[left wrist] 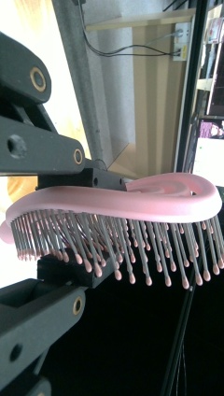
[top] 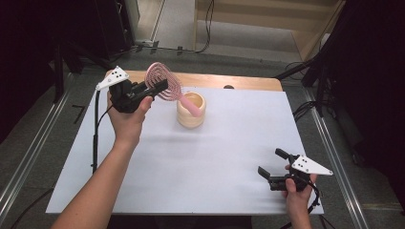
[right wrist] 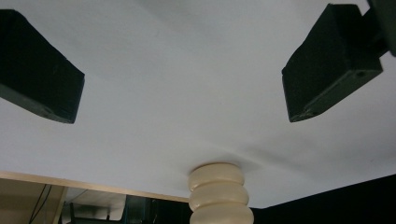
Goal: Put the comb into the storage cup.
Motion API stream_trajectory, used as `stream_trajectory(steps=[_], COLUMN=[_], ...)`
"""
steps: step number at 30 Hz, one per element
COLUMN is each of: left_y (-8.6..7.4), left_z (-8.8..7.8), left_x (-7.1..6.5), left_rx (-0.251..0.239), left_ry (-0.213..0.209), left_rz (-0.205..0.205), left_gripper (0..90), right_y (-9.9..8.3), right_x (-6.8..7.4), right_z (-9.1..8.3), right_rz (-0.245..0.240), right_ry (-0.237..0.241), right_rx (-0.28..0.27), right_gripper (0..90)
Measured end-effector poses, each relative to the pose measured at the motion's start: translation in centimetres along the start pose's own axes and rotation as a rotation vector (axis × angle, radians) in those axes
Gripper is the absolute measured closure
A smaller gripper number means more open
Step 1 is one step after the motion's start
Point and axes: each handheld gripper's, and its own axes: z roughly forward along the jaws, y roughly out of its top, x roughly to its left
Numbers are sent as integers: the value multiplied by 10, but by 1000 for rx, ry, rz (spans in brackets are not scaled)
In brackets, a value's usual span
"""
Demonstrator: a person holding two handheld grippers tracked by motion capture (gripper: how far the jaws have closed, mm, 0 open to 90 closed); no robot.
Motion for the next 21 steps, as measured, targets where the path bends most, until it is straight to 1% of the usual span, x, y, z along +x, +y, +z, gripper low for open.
stream_trajectory(steps=[7, 21], left_y=[1, 8], left_z=[2, 7], left_x=[4, 11], left_rx=[-12, -23], left_ry=[14, 38], left_rz=[-7, 1], left_gripper=[668, 668], right_y=[0, -1], right_x=[0, -1], right_z=[0, 0], right_rz=[-1, 4], right_ry=[0, 3], right_rx=[0, -5], right_gripper=[0, 0])
